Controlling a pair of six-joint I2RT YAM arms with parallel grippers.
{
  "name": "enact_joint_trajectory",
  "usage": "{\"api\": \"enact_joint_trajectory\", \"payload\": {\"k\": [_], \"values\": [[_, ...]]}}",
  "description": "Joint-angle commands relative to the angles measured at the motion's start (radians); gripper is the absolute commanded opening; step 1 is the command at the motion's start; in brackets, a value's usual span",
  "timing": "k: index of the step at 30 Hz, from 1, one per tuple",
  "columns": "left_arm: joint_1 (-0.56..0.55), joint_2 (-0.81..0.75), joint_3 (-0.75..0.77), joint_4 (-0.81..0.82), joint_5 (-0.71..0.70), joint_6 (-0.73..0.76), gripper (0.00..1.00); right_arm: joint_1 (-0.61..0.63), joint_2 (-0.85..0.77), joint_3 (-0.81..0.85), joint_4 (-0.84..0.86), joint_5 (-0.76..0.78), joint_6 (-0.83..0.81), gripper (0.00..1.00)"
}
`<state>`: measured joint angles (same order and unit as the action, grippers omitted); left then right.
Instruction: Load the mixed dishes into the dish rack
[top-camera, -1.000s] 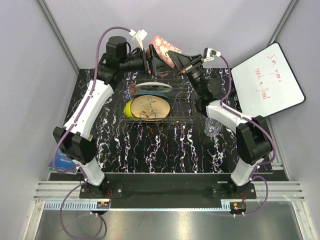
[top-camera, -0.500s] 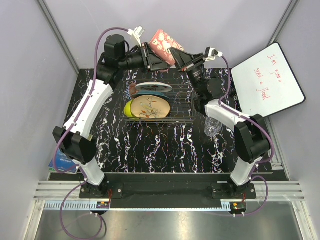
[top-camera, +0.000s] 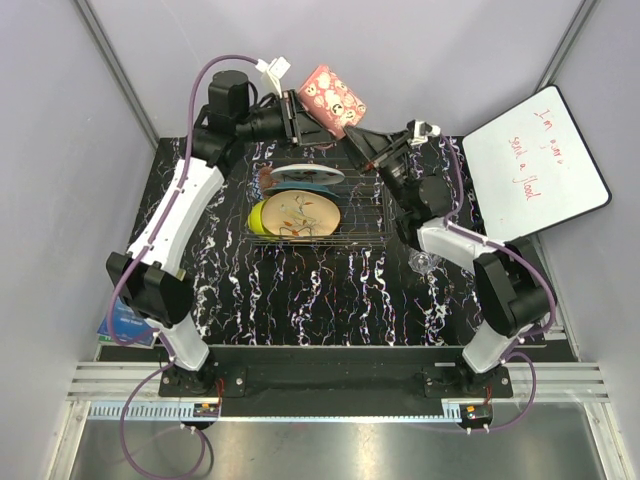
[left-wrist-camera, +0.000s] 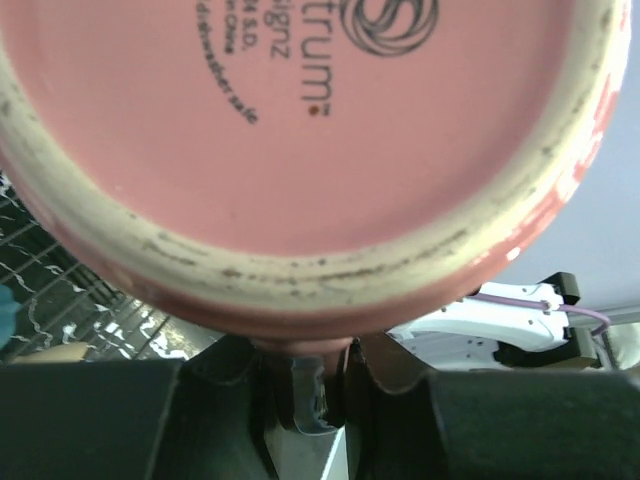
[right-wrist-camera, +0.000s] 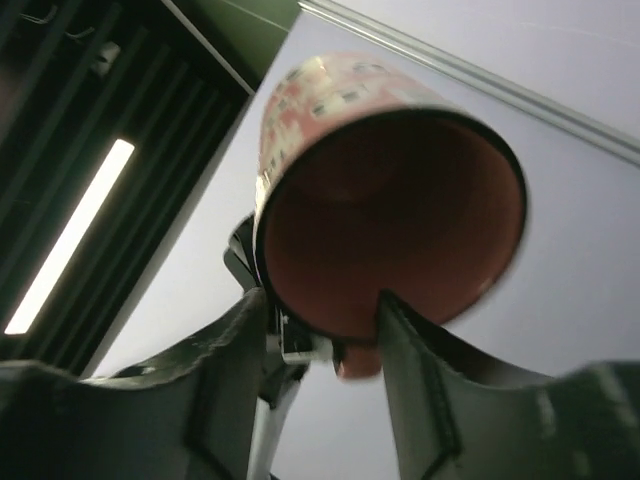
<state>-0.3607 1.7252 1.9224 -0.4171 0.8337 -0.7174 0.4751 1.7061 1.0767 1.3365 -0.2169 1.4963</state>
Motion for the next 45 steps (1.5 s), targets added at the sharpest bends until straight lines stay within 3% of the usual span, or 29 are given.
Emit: {"api": "enact_joint_trajectory", "payload": {"k": [1, 8, 11, 12, 14, 15, 16, 18, 21, 26, 33, 45], "values": [[0.032, -0.039, 0.113, 0.172, 0.004, 0.088, 0.00, -0.036, -0.092, -0.092, 0.121, -0.097, 0.018, 0.59], [0.031, -0.058, 0.105, 0.086, -0.068, 0.188, 0.00, -0.133, -0.233, -0.219, 0.070, -0.229, -0.014, 1.00], [-0.010, -0.050, 0.130, -0.050, -0.195, 0.335, 0.00, -0.220, -0.405, -0.241, -0.127, -0.344, -0.152, 1.00], [-0.026, -0.049, 0.125, -0.086, -0.224, 0.381, 0.00, -0.243, -0.460, -0.239, -0.304, -0.386, -0.222, 1.00], [-0.085, -0.033, 0.125, -0.124, -0.326, 0.435, 0.00, -0.247, -0.629, -0.207, -0.530, -0.378, -0.483, 1.00], [-0.105, -0.029, 0.113, -0.136, -0.364, 0.470, 0.00, -0.245, -0.687, -0.193, -0.757, -0.308, -0.669, 1.00], [-0.122, -0.013, 0.109, -0.137, -0.422, 0.480, 0.00, -0.245, -0.792, -0.175, -0.851, -0.259, -0.741, 1.00], [-0.168, 0.014, 0.109, -0.135, -0.467, 0.487, 0.00, -0.248, -0.885, -0.175, -0.997, -0.123, -0.900, 1.00], [-0.218, 0.074, 0.122, -0.126, -0.547, 0.481, 0.00, -0.247, -1.000, -0.155, -1.143, -0.033, -0.991, 1.00], [-0.274, 0.143, 0.124, -0.100, -0.695, 0.464, 0.00, -0.247, -1.086, -0.147, -1.254, 0.039, -1.004, 1.00], [-0.320, 0.278, 0.243, -0.100, -0.873, 0.504, 0.00, -0.247, -1.143, -0.152, -1.370, 0.106, -1.021, 1.00], [-0.317, 0.490, 0.348, -0.012, -0.846, 0.483, 0.00, -0.245, -1.139, -0.153, -1.438, 0.165, -1.065, 1.00]]}}
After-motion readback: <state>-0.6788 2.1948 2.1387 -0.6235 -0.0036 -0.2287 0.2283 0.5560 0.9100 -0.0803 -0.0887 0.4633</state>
